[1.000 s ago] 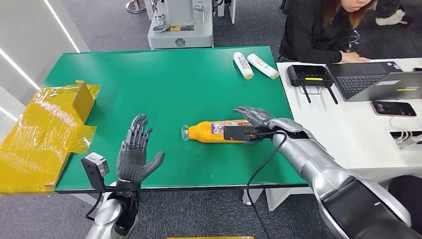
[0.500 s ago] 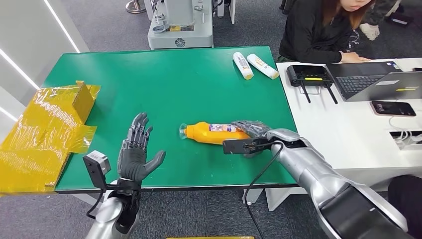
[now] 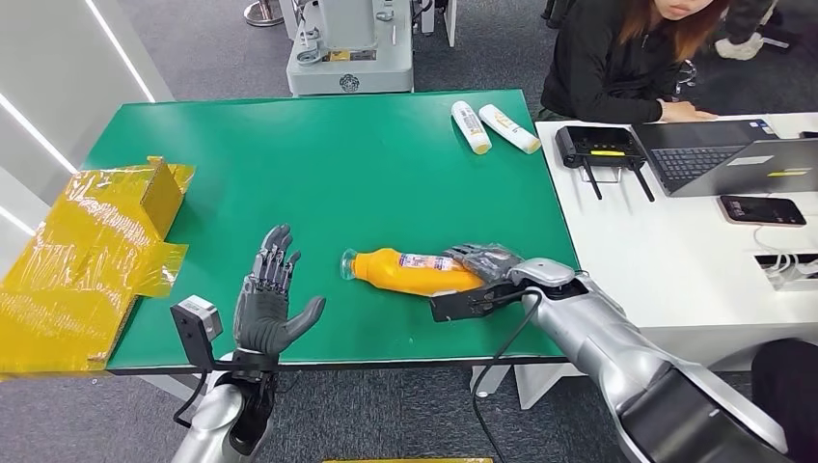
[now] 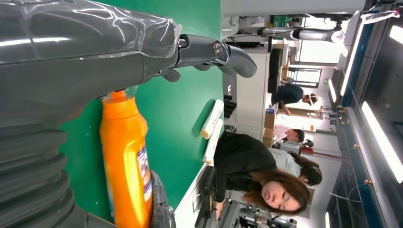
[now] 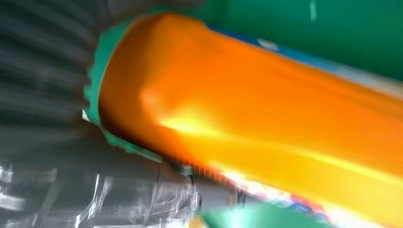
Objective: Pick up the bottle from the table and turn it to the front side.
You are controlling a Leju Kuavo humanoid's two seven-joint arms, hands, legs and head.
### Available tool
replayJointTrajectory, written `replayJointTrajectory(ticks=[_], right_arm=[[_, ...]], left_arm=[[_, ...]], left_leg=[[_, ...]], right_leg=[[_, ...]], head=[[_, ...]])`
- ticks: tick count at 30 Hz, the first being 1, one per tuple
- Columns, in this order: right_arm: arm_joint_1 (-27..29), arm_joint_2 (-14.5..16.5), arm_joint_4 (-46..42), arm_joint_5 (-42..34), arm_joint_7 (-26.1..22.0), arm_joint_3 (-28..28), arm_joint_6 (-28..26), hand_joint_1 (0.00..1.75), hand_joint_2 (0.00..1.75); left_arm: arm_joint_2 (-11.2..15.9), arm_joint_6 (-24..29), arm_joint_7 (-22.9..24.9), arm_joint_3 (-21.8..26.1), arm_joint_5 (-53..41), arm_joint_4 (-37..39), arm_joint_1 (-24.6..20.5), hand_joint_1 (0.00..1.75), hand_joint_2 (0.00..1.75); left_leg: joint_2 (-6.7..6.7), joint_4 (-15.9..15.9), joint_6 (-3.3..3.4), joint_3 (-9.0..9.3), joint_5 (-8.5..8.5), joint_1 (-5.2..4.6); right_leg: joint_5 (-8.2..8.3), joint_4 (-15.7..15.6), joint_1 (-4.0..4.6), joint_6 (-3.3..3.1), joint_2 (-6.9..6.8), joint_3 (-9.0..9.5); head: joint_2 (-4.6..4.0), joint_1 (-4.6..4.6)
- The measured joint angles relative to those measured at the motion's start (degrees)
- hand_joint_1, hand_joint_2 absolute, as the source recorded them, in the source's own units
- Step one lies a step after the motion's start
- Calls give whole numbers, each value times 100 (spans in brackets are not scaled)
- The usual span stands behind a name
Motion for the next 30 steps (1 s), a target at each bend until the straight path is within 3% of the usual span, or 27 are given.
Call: replayJointTrajectory(ticks=[2, 3, 5, 10, 24, 30], right_arm=[[22, -35, -39, 75, -29, 88, -61, 132, 175], [31, -50, -59, 82, -33, 118, -68, 118, 175], [45, -76, -106, 73, -28, 170, -91, 113, 175], [99, -129, -203, 35, 13, 270, -230, 170, 175], [348, -247, -469, -342, -112, 302, -850, 175, 175], [898, -318, -882, -1419, -528, -72, -1220, 175, 175]], left_arm=[[-2, 1, -19, 0, 2, 24, 0, 0, 175], [-3, 0, -23, 0, 2, 38, -1, 0, 175], [-7, -5, -31, 1, 2, 70, -5, 0, 175], [-9, -63, -57, 23, 15, 167, -29, 0, 175], [-14, -85, -123, 115, 30, 223, 10, 0, 175], [-16, 424, -248, 152, -242, 207, 157, 0, 175]], left_leg=[[1, 0, 0, 1, 0, 0], [3, 0, 0, 1, 0, 0], [6, 0, -1, 2, -1, 0], [6, 0, -1, 3, 0, 0], [5, 0, -3, 1, 1, 0], [1, -1, -3, -1, 0, 1]], right_leg=[[0, 0, 0, 0, 1, 0], [0, 0, 0, 0, 3, 0], [0, 0, 0, 0, 6, 0], [1, -1, 0, 0, 6, 1], [2, -1, 0, -1, 5, 1], [0, -1, 1, 0, 2, 0]], head=[[0, 1], [1, 1], [2, 1], [0, 1], [1, 1], [1, 1]])
